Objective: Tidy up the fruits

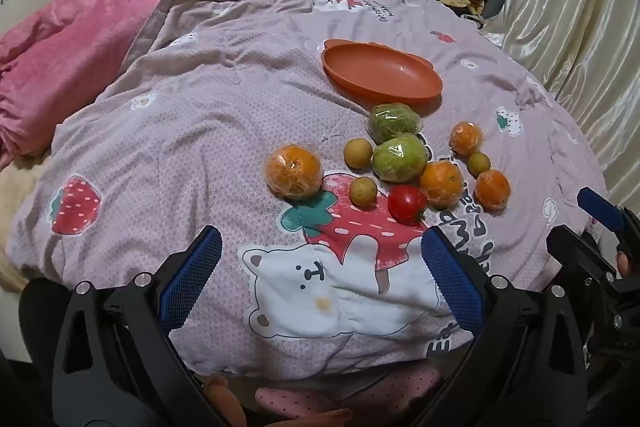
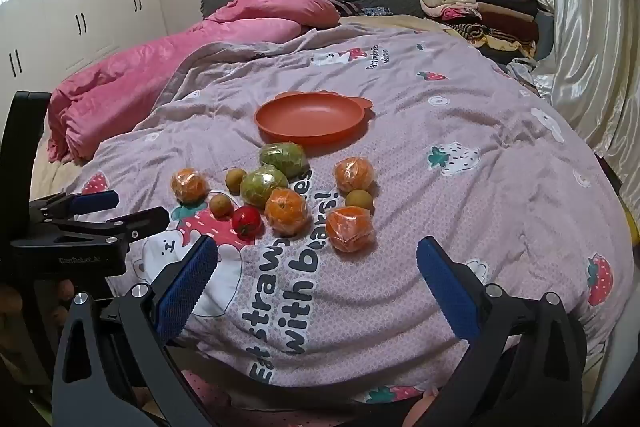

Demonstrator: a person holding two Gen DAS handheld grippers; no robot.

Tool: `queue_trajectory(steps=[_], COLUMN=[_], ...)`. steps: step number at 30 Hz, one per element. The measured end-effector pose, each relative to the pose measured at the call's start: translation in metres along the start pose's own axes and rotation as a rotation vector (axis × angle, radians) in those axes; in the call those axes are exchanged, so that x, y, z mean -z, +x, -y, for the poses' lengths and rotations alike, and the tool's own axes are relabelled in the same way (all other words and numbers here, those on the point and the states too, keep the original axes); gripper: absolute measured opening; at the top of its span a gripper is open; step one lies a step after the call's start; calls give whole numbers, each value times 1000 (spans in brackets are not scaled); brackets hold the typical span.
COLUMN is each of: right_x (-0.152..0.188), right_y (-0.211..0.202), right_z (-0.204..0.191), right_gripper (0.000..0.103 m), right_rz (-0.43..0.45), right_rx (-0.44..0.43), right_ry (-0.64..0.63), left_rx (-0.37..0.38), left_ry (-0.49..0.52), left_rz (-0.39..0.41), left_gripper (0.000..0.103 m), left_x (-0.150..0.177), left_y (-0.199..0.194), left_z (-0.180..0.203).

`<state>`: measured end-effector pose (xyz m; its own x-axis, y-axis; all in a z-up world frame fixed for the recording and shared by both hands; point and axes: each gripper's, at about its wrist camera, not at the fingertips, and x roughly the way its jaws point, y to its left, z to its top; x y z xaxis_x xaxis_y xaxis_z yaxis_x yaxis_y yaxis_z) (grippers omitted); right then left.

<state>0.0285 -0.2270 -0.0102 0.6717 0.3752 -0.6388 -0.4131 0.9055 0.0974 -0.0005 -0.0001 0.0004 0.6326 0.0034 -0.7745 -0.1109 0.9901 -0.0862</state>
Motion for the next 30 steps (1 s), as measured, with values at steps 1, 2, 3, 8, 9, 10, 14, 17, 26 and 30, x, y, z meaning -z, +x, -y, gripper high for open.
queue_trajectory(steps=[1,2,3,8,9,10,14,17,26,30], right_x=[0,0,0,0,0,0,0,1,1,1], right_y=[0,0,0,0,0,0,-1,-1,-2,-2], right_z=[0,1,1,0,0,0,3,0,-1,-1], right_gripper=[99,99,99,99,99,99,99,99,99,99], right_rz=[0,0,0,-1,-1,-1,0,0,-2,-1], right_rx=[-2,-1,-2,6,6,5,7,8,10,12], right_ry=[6,7,7,0,-2,-2,0,-6,-8,-8], left_rx=[-3,-2,-4,-3,-3,-3,-3,-2,1,1], left_ry=[1,1,2,2,1,3,5,3,5,5], left_rz=[-6,-6,-7,-3,-3,-4,-3,-1,1,2], left_gripper=[94,94,94,94,94,94,94,94,94,94], left_x=[0,0,0,0,0,0,-1,-1,-2,-3], left_y=[0,0,0,0,0,0,-2,-2,-3,-2], left_z=[0,0,0,0,-1,-1,0,0,-1,0])
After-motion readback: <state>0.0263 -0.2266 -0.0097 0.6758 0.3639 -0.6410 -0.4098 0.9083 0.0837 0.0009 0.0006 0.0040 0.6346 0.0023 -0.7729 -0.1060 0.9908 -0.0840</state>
